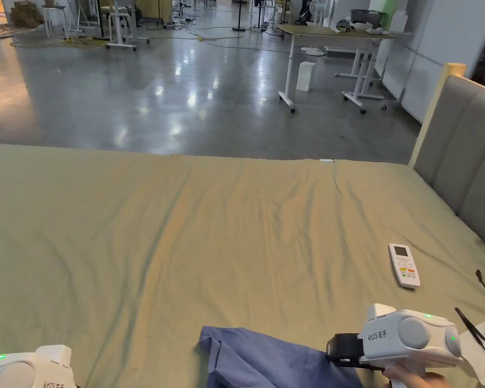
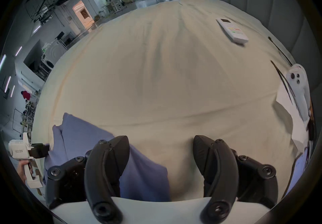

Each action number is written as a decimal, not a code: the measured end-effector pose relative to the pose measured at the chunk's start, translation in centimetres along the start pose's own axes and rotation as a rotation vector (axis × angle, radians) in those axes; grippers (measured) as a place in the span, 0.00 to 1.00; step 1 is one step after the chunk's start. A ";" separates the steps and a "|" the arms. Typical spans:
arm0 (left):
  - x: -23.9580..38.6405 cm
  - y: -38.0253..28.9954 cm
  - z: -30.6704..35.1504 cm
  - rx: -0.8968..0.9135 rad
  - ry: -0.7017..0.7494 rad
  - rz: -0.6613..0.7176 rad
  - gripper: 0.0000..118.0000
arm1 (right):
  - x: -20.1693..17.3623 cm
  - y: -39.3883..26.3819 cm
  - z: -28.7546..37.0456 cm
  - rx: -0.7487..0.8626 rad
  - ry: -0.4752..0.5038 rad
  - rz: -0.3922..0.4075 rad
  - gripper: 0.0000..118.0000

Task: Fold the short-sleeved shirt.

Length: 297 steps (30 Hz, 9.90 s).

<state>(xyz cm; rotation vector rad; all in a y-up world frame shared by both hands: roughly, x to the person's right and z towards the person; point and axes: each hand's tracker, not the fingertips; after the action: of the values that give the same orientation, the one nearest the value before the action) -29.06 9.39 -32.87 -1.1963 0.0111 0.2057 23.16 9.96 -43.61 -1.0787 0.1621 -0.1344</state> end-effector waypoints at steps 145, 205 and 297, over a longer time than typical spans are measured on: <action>-10.3 -19.4 10.9 0.454 -0.382 0.238 0.09 | 6.9 -28.1 20.4 0.498 -0.056 -0.350 0.02; 3.0 -19.8 30.7 0.844 0.055 -0.083 0.14 | -9.4 -25.3 34.1 0.862 0.066 0.212 0.00; -4.8 -5.1 40.7 0.872 -0.196 -0.003 0.06 | -2.3 -1.3 42.5 0.843 0.046 0.243 0.02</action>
<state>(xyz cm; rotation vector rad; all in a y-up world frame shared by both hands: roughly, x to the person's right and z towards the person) -36.98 44.49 -12.68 -0.3055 -0.0669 0.2756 29.20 46.58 -22.63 -0.2121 0.2470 -0.0010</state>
